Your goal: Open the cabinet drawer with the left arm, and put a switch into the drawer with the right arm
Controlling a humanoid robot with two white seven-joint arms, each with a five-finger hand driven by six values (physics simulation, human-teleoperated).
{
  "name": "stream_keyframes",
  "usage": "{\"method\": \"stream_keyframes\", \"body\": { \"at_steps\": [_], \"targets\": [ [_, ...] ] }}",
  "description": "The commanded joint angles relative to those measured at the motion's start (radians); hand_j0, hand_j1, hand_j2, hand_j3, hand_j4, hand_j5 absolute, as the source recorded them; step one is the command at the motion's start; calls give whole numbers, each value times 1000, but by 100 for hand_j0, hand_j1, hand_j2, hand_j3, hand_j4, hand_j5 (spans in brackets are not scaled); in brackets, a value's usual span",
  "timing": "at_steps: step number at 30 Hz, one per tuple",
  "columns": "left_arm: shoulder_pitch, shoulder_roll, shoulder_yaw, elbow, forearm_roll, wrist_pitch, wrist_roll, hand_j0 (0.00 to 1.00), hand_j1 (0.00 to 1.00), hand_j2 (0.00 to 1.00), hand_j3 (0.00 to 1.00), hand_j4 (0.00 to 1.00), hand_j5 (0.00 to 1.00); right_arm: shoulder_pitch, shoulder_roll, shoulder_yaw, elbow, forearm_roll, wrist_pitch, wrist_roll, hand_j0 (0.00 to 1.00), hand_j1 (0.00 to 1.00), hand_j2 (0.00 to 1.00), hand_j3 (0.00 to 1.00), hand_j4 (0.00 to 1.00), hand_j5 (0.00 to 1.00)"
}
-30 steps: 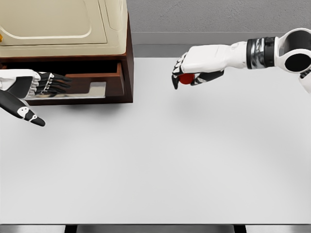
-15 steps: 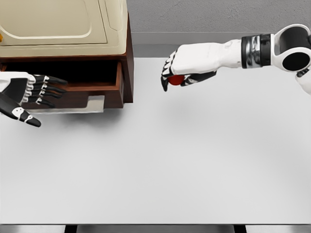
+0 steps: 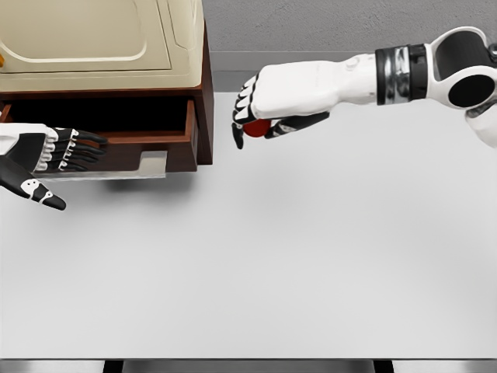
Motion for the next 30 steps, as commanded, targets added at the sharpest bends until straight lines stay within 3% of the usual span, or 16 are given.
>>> {"method": "stream_keyframes", "body": {
  "at_steps": [1,22,30],
  "targets": [
    [0,0,-36,3,-79,4,1,100,100,100,100,100,100,-2,5,-1,-3,-18,3,0,51,51,51,51,51,51],
    [-3,-6,-25,3,-42,4,1,100,100,100,100,100,100,-51,122,1,3,-61,3,0,51,51,51,51,51,51],
    [-3,-8,-25,3,-42,4,1,99,99,99,99,99,99,-72,162,1,12,-63,40,0,51,51,51,51,51,51]
  ]
}}
